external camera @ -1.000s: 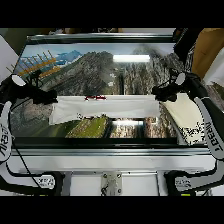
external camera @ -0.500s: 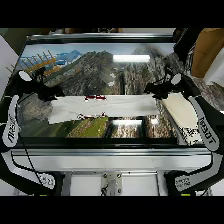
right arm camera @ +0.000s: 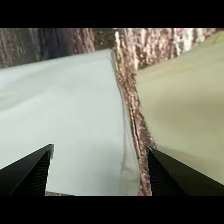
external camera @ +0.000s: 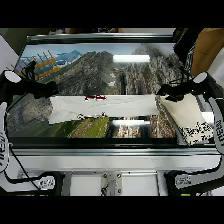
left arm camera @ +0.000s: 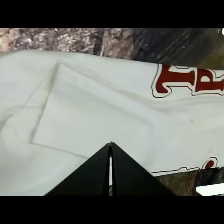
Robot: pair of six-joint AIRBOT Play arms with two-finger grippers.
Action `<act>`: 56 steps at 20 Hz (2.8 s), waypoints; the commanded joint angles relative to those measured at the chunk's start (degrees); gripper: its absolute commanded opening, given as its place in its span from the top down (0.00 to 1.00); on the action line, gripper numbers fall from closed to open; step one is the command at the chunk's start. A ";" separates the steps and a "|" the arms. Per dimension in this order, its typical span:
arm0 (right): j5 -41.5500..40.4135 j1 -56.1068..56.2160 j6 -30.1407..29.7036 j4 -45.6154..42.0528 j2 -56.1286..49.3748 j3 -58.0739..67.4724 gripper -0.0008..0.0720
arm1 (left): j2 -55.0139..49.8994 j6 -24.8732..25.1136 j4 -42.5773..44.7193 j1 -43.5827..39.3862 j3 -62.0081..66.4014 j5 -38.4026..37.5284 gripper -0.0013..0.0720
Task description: Fold the clothes and pants, and hang the long-sleeved shirts on hangers.
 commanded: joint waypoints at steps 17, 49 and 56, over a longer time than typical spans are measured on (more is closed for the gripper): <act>3.93 1.42 -9.38 15.34 -12.04 -2.56 0.23 | 5.25 -1.64 -0.24 -13.70 -9.66 5.73 0.96; 32.65 19.21 7.50 -11.41 -1.38 40.00 0.98 | -41.86 -1.18 -1.79 -41.20 36.81 -0.83 0.96; 30.71 23.93 10.16 -10.40 -1.05 40.06 0.98 | -40.65 -1.18 -1.73 -39.26 37.18 -1.42 0.96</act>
